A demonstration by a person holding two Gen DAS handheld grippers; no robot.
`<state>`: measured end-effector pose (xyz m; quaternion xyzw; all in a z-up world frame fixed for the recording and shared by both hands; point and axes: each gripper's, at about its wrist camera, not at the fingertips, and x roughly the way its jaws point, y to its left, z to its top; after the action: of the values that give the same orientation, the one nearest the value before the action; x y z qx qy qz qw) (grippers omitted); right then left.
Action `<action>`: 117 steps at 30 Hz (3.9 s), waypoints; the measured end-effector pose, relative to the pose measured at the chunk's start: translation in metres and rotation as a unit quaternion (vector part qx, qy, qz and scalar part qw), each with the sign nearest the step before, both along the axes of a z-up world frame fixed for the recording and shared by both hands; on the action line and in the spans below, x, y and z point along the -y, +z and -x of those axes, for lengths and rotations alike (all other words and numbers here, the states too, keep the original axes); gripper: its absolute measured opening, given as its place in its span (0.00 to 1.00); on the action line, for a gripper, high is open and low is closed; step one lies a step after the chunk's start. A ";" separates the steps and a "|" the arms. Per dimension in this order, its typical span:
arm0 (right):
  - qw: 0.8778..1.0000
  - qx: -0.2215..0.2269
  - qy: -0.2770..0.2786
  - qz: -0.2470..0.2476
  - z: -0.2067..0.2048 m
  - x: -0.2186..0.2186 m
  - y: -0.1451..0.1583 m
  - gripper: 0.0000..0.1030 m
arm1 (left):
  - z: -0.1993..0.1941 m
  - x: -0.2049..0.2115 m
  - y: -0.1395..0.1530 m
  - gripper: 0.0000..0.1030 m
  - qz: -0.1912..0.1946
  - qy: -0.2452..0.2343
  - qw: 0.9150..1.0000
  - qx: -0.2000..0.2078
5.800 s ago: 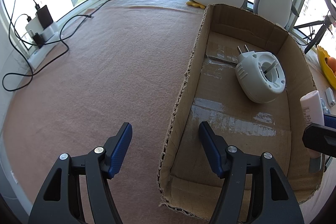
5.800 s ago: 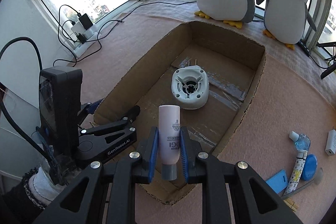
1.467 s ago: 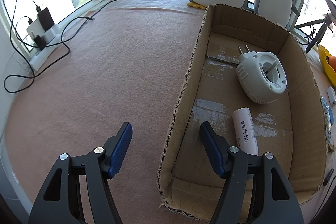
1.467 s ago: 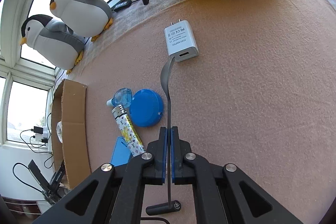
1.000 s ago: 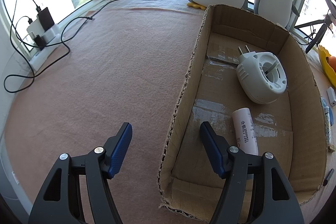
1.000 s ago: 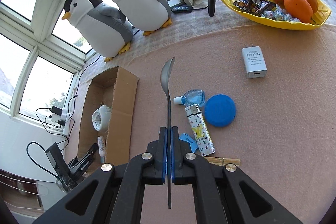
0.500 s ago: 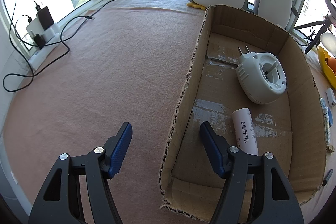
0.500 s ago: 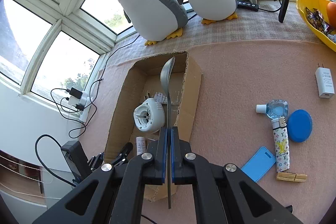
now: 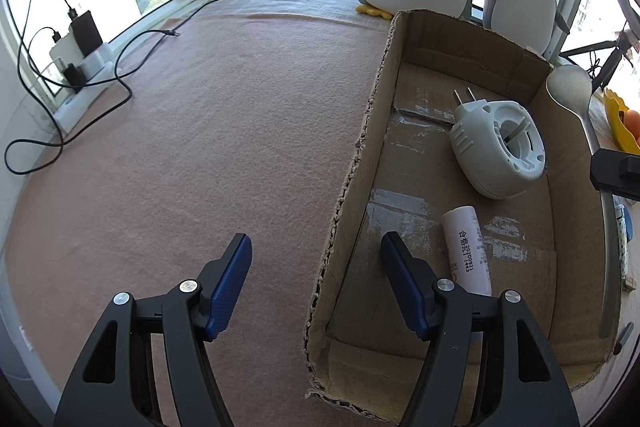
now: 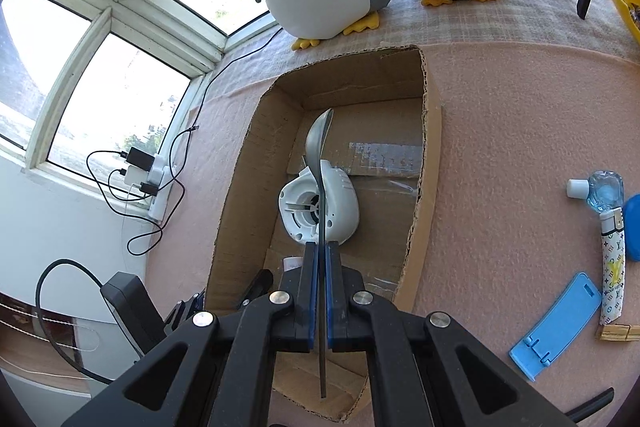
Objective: Organize rigid objects
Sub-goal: 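Carry the grey spoon into the box and open the right gripper, then move the right gripper to the patterned lighter, then close the right gripper on the patterned lighter and lift it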
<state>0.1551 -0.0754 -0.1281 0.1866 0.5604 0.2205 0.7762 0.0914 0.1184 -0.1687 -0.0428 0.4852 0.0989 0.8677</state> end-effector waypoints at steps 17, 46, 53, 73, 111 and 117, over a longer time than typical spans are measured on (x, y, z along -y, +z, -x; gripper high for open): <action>0.999 0.016 0.009 0.040 0.005 -0.004 0.000 0.26 | 0.000 0.001 -0.001 0.66 0.001 0.001 1.000 0.001; 0.995 0.061 -0.003 0.081 0.050 0.114 0.039 0.27 | 0.000 0.001 0.000 0.66 -0.003 -0.001 1.000 0.001; 0.990 0.062 -0.018 0.128 0.057 0.161 0.042 0.27 | 0.000 0.002 0.000 0.66 -0.006 -0.002 1.000 0.000; 0.987 -0.015 0.009 0.163 0.021 0.163 -0.029 0.27 | 0.002 0.000 0.001 0.66 -0.006 0.000 1.000 -0.001; 0.980 0.006 -0.010 0.198 0.012 0.156 -0.020 0.20 | 0.001 0.000 0.000 0.66 -0.003 -0.001 1.000 0.000; 0.984 0.033 -0.004 0.174 0.015 0.138 0.006 0.20 | 0.001 0.000 0.000 0.66 -0.003 0.000 1.000 0.000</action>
<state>0.1402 -0.2137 -0.1219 0.0433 0.5634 0.1224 0.8159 0.0902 0.1180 -0.1689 -0.0403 0.4854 0.0998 0.8676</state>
